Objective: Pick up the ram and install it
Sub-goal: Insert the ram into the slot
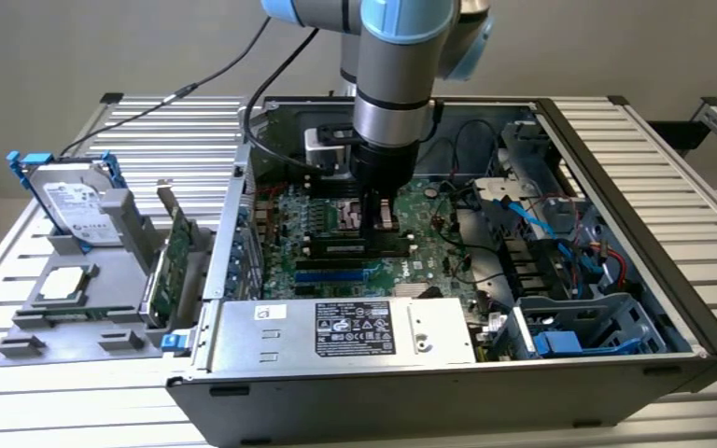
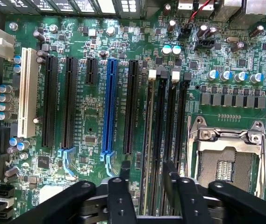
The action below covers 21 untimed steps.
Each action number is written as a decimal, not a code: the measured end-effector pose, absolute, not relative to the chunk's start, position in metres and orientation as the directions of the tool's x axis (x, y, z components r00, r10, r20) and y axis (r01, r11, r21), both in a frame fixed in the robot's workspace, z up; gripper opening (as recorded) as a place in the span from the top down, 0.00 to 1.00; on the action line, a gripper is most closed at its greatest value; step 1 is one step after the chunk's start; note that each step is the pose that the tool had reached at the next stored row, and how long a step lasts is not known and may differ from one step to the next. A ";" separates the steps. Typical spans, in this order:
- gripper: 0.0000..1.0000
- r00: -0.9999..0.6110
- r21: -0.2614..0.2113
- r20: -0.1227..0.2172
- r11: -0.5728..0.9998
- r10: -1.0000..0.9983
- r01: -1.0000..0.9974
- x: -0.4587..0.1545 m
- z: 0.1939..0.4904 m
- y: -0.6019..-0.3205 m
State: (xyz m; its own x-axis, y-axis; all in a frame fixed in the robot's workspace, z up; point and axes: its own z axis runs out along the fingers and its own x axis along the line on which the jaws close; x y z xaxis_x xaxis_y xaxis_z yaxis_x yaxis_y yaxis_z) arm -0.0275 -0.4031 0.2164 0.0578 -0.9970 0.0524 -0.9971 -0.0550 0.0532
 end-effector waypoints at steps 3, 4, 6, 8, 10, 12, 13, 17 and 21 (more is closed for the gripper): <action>0.49 0.058 0.053 0.053 -0.055 -0.997 -0.997 -0.028 0.219 -0.403; 0.49 0.058 0.053 0.053 -0.055 -0.997 -0.997 -0.028 0.221 -0.403; 0.49 0.058 0.053 0.053 -0.055 -0.997 -0.997 -0.029 0.225 -0.403; 0.49 0.058 0.054 0.053 -0.055 -0.997 -0.997 -0.030 0.231 -0.403; 0.49 0.058 0.054 0.053 -0.055 -0.997 -0.997 -0.031 0.236 -0.403; 0.49 0.058 0.055 0.053 -0.055 -0.997 -0.997 -0.032 0.243 -0.403; 0.49 0.058 0.055 0.052 -0.055 -0.997 -0.997 -0.032 0.246 -0.403; 0.49 0.058 0.057 0.052 -0.055 -0.997 -0.997 -0.033 0.253 -0.403; 0.64 0.058 0.057 0.052 -0.055 -0.997 -0.997 -0.033 0.254 -0.403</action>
State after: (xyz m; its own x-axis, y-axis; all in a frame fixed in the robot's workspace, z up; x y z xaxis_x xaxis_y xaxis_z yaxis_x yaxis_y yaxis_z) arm -0.0332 -0.4032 0.2536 0.0580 -0.9969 0.0524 -0.9968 -0.0550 0.0573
